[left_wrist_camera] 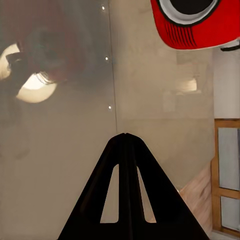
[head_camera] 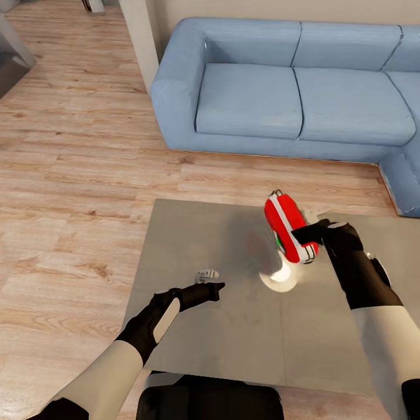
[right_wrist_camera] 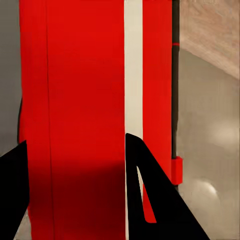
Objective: Turn on the radio receiver that's on the table in the living room.
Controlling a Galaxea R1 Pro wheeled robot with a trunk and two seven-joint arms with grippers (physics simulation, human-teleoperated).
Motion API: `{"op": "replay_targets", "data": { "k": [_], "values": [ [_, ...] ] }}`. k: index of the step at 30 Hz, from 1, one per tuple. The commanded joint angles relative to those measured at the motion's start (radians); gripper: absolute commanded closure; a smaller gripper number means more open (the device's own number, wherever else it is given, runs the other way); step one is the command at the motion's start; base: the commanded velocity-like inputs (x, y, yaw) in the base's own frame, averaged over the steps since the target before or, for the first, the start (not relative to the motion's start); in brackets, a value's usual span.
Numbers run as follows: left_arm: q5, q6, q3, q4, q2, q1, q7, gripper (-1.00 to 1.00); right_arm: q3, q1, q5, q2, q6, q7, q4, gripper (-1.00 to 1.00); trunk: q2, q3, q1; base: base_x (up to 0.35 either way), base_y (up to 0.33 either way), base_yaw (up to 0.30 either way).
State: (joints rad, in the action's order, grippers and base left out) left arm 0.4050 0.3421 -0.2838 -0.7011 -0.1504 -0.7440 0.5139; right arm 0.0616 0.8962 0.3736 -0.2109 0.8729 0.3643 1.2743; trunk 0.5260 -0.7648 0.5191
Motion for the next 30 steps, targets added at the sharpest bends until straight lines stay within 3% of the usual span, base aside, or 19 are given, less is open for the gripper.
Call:
{"op": "replay_targets", "data": {
  "k": [1, 4, 11, 12, 15, 30],
  "values": [
    [0.000, 0.000, 0.000, 0.000, 0.000, 0.000, 0.000, 1.00, -0.002, -0.005, 0.000, 0.001, -0.007, -0.006, 0.000, 1.00, 0.000, 0.000, 0.000, 0.000, 0.000, 0.000],
    [0.000, 0.000, 0.000, 0.000, 0.000, 0.000, 0.000, 1.00, -0.004, -0.016, -0.064, 0.001, -0.020, -0.015, 0.000, 1.00, 0.000, 0.000, 0.000, 0.000, 0.000, 0.000],
    [0.000, 0.000, 0.000, 0.000, 0.001, 0.000, 0.000, 1.00, -0.006, -0.055, -0.101, 0.002, -0.105, -0.015, -0.016, 1.00, 0.000, 0.000, 0.000, 0.000, 0.000, 0.000],
    [0.000, 0.000, 0.000, 0.000, 0.001, 0.000, 0.000, 1.00, -0.007, -0.064, -0.139, -0.001, -0.111, -0.011, -0.017, 1.00, 0.000, 0.000, 0.000, 0.000, 0.000, 0.000],
    [0.000, 0.000, 0.000, 0.000, 0.001, 0.000, 0.000, 1.00, -0.008, -0.072, -0.195, -0.005, -0.118, -0.006, -0.031, 1.00, 0.000, 0.000, 0.000, 0.000, 0.000, 0.000],
    [0.000, 0.000, 0.000, 0.000, 0.001, 0.000, 0.000, 1.00, -0.006, -0.074, -0.208, -0.002, -0.252, -0.005, -0.185, 1.00, 0.000, 0.000, 0.000, 0.000, 0.000, 0.000]
  ]
}}
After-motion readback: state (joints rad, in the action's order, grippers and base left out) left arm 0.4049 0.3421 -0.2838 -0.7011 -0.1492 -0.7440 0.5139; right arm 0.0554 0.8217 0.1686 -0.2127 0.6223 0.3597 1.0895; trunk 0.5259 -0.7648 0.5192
